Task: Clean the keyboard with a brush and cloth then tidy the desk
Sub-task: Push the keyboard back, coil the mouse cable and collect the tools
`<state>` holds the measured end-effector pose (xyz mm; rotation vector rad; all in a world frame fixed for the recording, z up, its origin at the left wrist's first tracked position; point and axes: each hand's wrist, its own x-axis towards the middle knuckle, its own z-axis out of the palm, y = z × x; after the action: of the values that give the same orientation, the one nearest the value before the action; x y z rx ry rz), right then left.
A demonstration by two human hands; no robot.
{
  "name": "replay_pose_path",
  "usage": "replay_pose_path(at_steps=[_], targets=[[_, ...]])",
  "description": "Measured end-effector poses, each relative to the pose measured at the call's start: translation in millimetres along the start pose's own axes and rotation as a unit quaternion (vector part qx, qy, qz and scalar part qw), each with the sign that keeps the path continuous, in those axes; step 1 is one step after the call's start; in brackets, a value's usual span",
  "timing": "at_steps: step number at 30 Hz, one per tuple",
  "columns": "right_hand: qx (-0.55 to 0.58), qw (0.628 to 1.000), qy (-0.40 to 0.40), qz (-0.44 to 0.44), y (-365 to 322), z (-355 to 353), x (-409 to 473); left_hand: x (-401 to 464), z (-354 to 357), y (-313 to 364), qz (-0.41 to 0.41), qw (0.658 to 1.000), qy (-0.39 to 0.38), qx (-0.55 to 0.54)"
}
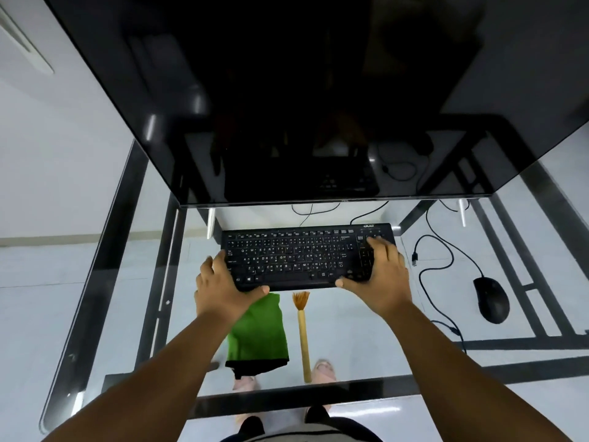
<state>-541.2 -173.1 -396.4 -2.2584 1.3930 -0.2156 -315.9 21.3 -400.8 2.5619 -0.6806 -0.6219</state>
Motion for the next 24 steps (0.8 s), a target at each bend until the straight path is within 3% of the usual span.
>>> replay_pose_path(at_steps=[5, 8, 16, 24], targets=[[-0.097, 0.991, -0.077, 0.049, 25.2, -8.4, 15.4, 11.2, 7.4, 8.6, -0.02, 0.998, -0.051, 0.028], [-0.1, 0.986, -0.104, 0.078, 39.5, -9.0, 18.9, 13.4, 9.6, 15.4, -0.035, 0.996, -0.05, 0.063], [0.021, 0.996, -0.058, 0.062, 52.3, -4.9, 28.7, 17.1, 12.2, 19.0, -0.04, 0.999, -0.02, 0.015], [0.057, 0.995, -0.049, 0.064, 48.1, -5.9, 49.8, 35.2, 2.6, 26.7, -0.018, 1.0, -0.007, 0.001]])
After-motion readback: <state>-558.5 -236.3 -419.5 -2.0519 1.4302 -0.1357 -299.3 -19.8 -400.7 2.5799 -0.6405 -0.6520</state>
